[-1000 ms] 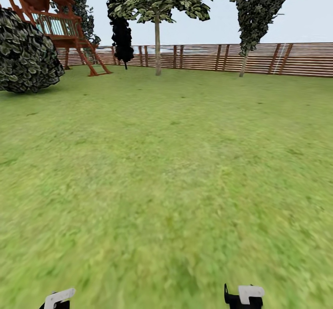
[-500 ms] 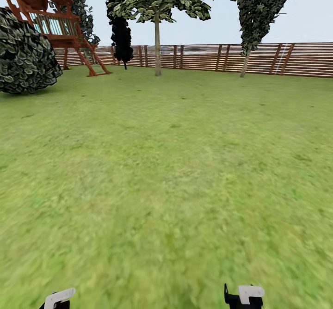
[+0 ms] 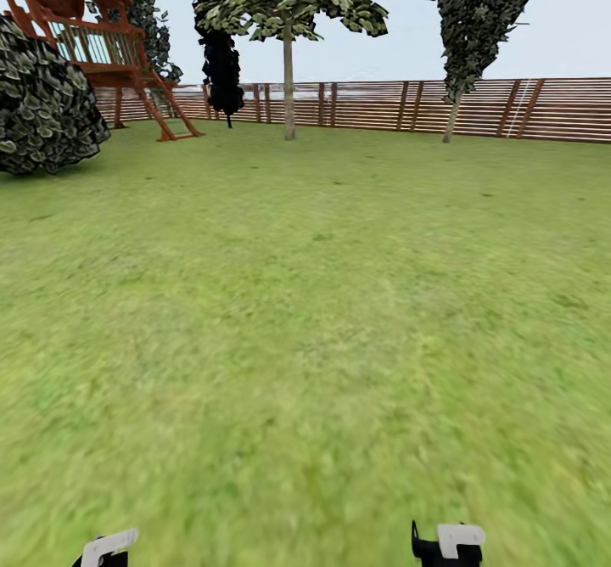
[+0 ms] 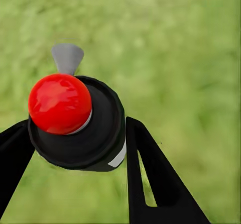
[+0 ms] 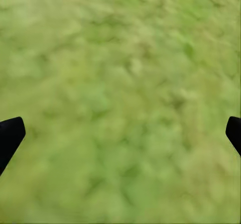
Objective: In the garden, pick up the pesticide atomizer on the floor and spray pesticide onto both trees until each tree trunk is fully covered.
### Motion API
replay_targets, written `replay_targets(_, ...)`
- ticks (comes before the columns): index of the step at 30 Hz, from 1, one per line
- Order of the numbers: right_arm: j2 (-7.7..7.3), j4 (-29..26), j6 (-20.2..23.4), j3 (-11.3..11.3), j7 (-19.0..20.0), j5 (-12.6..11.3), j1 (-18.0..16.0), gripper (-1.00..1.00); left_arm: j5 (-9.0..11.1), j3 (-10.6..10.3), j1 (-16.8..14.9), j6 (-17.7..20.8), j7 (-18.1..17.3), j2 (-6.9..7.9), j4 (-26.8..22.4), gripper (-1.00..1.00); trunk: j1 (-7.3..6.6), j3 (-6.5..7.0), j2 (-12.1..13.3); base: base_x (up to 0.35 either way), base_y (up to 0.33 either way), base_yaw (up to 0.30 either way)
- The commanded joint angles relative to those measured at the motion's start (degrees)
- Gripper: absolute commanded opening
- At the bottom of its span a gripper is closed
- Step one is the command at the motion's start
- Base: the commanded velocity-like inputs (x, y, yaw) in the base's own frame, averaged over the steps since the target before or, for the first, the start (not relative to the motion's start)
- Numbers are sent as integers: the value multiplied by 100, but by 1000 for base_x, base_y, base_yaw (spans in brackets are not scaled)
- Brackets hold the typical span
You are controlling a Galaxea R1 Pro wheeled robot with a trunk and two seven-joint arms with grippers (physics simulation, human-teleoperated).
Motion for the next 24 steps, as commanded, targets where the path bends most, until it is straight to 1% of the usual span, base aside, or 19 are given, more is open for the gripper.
replay_targets(1, 0, 0, 0, 0, 0, 0, 0, 100, 1, 0, 0, 0, -1, 0, -1, -100, 0, 0, 0, 338, 0, 0)
replay_targets(18, -4, 0, 0, 0, -7, -9, 0, 100, 1, 0, 0, 0, -1, 0, -1, -100, 0, 1, 0, 338, 0, 0)
replay_targets(24, -9, 0, 0, 0, -6, -7, 0, 100, 1, 0, 0, 0, -1, 0, 2, -100, 0, 41, 0, 338, 0, 0)
